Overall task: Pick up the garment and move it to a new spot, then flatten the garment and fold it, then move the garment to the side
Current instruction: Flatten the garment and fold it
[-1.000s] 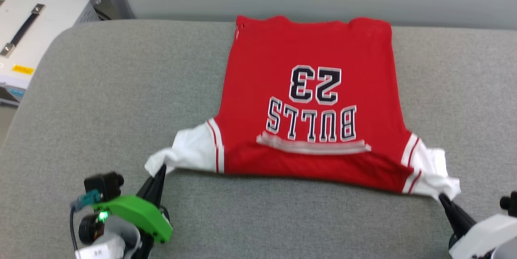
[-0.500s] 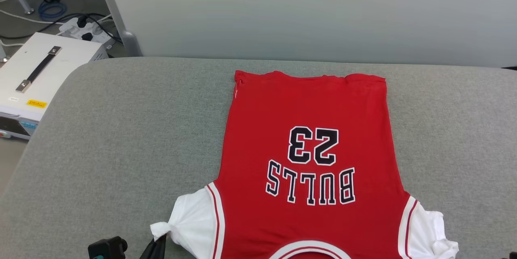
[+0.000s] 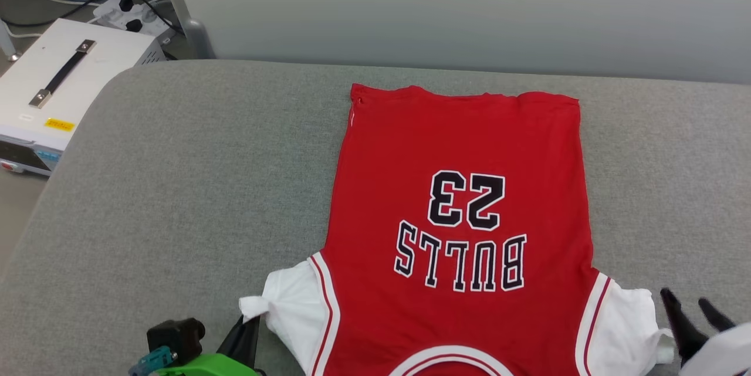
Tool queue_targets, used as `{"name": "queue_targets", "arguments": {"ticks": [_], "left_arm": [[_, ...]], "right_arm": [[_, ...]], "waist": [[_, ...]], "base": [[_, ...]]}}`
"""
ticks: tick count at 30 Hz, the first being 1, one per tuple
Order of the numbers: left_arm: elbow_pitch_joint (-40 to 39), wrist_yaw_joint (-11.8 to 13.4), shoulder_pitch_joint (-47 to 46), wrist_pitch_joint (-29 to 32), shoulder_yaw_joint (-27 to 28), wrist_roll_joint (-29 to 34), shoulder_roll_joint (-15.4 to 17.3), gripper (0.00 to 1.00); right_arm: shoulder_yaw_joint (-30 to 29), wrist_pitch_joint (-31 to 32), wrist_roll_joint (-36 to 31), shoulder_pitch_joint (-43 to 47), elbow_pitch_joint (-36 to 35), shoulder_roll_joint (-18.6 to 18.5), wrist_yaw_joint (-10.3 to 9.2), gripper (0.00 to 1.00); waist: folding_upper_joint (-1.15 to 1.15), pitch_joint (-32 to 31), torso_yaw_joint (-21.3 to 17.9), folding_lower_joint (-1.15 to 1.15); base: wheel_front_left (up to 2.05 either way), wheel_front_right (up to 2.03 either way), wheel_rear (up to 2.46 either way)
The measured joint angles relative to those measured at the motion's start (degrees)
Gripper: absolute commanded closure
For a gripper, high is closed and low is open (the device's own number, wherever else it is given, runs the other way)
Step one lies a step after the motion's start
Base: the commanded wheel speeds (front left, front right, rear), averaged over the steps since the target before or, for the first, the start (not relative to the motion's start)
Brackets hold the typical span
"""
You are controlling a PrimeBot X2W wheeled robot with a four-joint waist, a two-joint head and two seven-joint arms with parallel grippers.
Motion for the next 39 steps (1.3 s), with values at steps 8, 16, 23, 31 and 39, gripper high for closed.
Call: {"name": "queue_targets", "arguments": {"ticks": [8,16,23,31,39], "left_arm": [[-3.76,0.32,-5.09,-0.49,-0.09,2.76,-0.12,1.00],[-5.17,-1.91,-10.51,-1.53,-1.19,4.50,-2.31,1.00],[-5.12,-4.67,-14.96,-2.16,-2.24,6.26,-4.97,1.00],[-3.34,-6.90,-17.91,-2.74,-1.92,6.93,-7.59,1.00],[-3.30,-8.21,-19.11,-3.10,-1.13,9.31,-9.17,1.00]], "right_arm": [[-1.24,7.66,-2.58,-21.98,7.28,-4.71,0.01,0.00],[-1.69,17.05,-4.56,-42.84,23.07,-8.84,0.01,0.00],[-2.29,22.42,-10.92,-58.84,33.76,-11.55,0.00,0.00],[-3.97,24.23,-18.37,-69.47,42.34,-11.41,0.00,0.00],[-6.79,28.28,-23.08,-72.77,48.86,-12.00,0.10,0.00]], "waist": [[0.00,5.03,1.22,0.00],[0.00,10.88,5.12,0.01],[0.00,16.58,9.10,0.02],[0.00,23.12,13.09,0.02],[0.00,27.57,16.07,0.01]], "base": [[0.00,0.00,0.00],[0.00,0.00,0.00],[0.00,0.00,0.00],[0.00,0.00,0.00],[0.00,0.00,0.00]]}}
